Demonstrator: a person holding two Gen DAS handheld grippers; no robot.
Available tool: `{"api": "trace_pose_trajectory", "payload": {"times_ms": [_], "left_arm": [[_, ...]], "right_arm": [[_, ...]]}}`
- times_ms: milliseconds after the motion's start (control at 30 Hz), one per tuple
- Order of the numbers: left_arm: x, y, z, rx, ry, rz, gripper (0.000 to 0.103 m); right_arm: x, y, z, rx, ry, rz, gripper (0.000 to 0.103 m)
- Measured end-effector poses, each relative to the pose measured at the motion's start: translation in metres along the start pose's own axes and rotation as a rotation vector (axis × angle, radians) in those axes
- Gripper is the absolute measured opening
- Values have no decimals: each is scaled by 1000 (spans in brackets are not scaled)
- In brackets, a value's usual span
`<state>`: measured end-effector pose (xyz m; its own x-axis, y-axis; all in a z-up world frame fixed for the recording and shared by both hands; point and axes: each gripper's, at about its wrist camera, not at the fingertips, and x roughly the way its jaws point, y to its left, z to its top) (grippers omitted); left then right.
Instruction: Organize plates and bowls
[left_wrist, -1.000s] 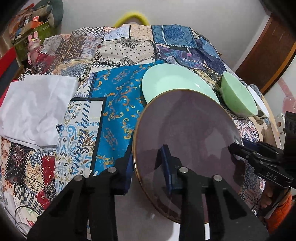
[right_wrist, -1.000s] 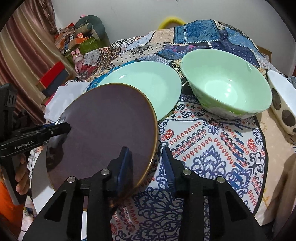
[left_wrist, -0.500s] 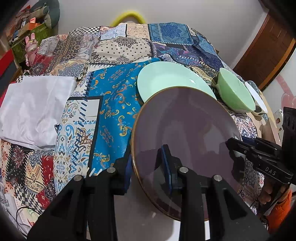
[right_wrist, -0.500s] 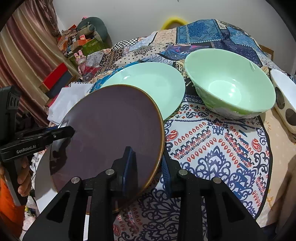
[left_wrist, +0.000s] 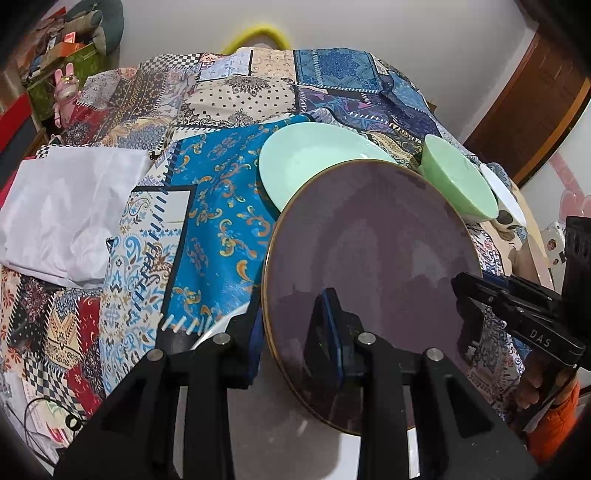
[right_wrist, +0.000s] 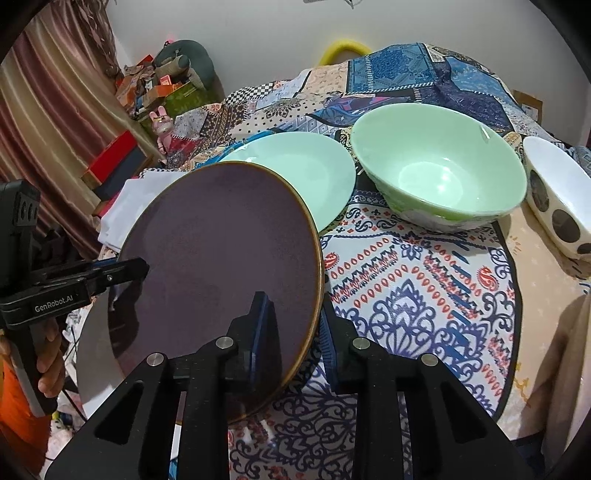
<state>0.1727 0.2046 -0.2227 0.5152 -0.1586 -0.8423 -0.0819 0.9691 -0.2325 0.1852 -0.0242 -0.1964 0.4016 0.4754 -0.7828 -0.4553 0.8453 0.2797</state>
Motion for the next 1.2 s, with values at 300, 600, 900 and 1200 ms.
{"api": "trace_pose_trajectory", "payload": {"times_ms": [300, 600, 900, 1200], "left_arm": [[-16, -23, -3, 17, -21, -1, 30], [-29, -53, -11, 29, -34, -25, 30], [-43, -83, -23, 40, -42, -45, 30], [-45, -110, -36, 58, -23, -46, 30]], "right_arm": [[-20, -11, -6, 12, -22, 6, 23], [-45, -23, -18, 33, -41, -3, 23], [-74, -35, -30, 40, -69, -18, 23], [-90, -47, -44, 57, -77, -33, 23]]}}
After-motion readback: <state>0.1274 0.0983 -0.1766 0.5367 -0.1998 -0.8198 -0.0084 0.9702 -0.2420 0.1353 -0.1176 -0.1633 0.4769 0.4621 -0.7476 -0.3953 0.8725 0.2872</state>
